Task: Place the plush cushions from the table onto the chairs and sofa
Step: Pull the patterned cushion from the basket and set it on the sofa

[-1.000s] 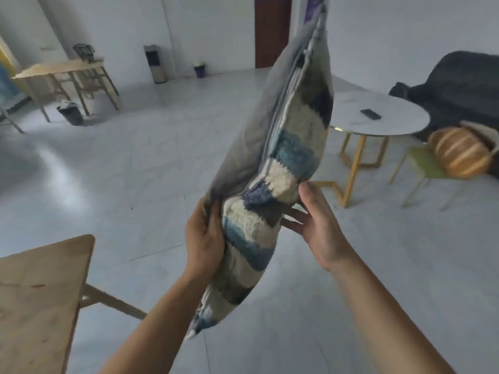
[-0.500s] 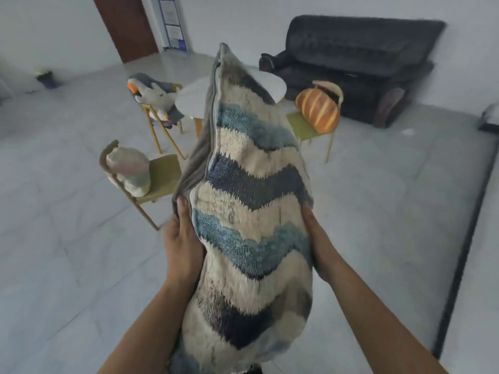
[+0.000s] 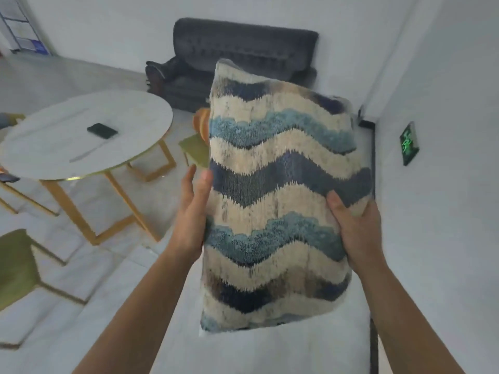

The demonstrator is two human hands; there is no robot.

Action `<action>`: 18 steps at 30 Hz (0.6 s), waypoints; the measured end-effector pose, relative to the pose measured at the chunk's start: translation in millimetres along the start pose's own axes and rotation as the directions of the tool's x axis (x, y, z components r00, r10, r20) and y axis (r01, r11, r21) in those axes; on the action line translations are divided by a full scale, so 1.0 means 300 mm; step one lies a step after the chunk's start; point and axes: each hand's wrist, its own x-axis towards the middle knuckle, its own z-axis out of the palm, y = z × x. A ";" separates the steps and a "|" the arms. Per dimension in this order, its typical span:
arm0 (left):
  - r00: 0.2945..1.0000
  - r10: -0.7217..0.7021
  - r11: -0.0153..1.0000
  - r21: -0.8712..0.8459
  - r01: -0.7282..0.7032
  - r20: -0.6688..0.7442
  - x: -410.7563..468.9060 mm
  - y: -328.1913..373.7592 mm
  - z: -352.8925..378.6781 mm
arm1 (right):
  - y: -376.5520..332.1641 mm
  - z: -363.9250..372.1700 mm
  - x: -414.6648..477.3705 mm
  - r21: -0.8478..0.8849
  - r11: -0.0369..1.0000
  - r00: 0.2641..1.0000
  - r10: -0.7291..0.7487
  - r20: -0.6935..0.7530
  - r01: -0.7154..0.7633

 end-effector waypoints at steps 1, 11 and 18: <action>0.999 0.019 1.000 0.010 -0.020 0.040 0.087 0.013 0.082 | -0.009 -0.029 0.071 -0.051 0.998 0.999 -0.034 -0.030 0.032; 0.993 0.079 0.992 0.087 -0.086 0.087 0.864 -0.093 0.791 | 0.149 -0.212 0.943 -0.059 0.992 0.984 -0.119 -0.136 0.112; 0.976 0.206 0.966 0.172 -0.192 -0.065 1.454 -0.011 0.997 | 0.153 -0.138 1.668 -0.094 0.989 0.993 -0.117 0.010 0.117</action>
